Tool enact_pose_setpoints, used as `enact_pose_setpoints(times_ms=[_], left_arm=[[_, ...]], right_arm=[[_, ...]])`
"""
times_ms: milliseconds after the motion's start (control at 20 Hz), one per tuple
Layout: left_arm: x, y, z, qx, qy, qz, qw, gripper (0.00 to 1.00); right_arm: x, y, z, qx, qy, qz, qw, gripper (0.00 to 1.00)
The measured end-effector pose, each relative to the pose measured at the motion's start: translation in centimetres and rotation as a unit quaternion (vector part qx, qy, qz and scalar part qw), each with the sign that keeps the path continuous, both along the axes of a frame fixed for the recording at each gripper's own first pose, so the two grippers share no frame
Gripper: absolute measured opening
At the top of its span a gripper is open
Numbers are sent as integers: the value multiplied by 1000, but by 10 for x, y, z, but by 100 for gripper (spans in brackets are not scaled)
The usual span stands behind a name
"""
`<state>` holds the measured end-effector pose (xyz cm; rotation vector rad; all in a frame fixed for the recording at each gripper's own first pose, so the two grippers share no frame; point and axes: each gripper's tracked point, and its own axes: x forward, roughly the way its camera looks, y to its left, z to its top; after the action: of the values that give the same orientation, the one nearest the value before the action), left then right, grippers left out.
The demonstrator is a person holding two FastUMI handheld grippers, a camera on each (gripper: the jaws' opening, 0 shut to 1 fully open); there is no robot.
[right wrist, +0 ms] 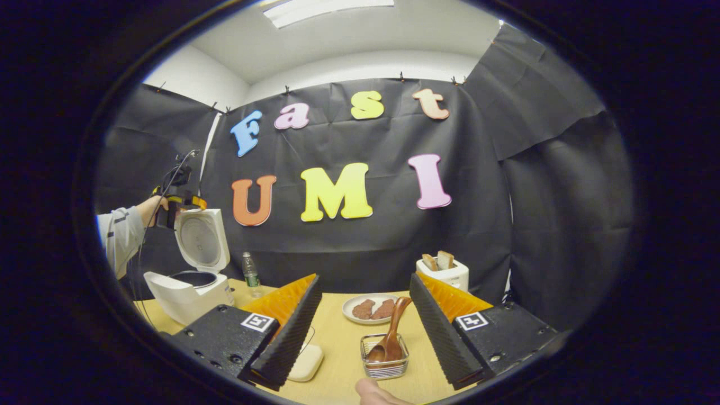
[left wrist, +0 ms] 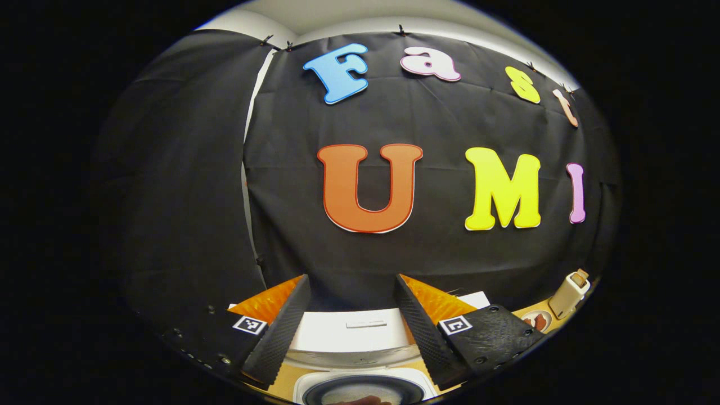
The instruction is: Close the left gripper, press the button to open the rice cooker; take a wooden spoon from the chopstick holder with the right hand, scoop a spoonful of rice and pour it into the rice cooker, then put the wooden spoon back into the chopstick holder.
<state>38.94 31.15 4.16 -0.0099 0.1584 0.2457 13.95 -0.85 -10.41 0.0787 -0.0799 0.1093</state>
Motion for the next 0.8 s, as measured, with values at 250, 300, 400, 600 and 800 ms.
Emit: enact_pose_setpoints(times_ms=[250,300,400,600,800], left_arm=[[-35,-13,-6,-7,30,-3,1000,96],[-41,-15,-9,-9,36,-4,999,96],[-54,-21,-14,-12,45,-7,999,96],[-78,-29,-22,-25,53,-10,998,96],[-93,-35,-42,-30,79,-12,996,96]], right_arm=[[-27,3,7,10,-3,6,1000,100],[-33,4,11,10,-8,8,1000,100],[-44,5,18,4,-19,10,1000,100],[-63,9,26,-4,-29,18,999,100],[-76,10,23,-5,-19,24,1000,96]])
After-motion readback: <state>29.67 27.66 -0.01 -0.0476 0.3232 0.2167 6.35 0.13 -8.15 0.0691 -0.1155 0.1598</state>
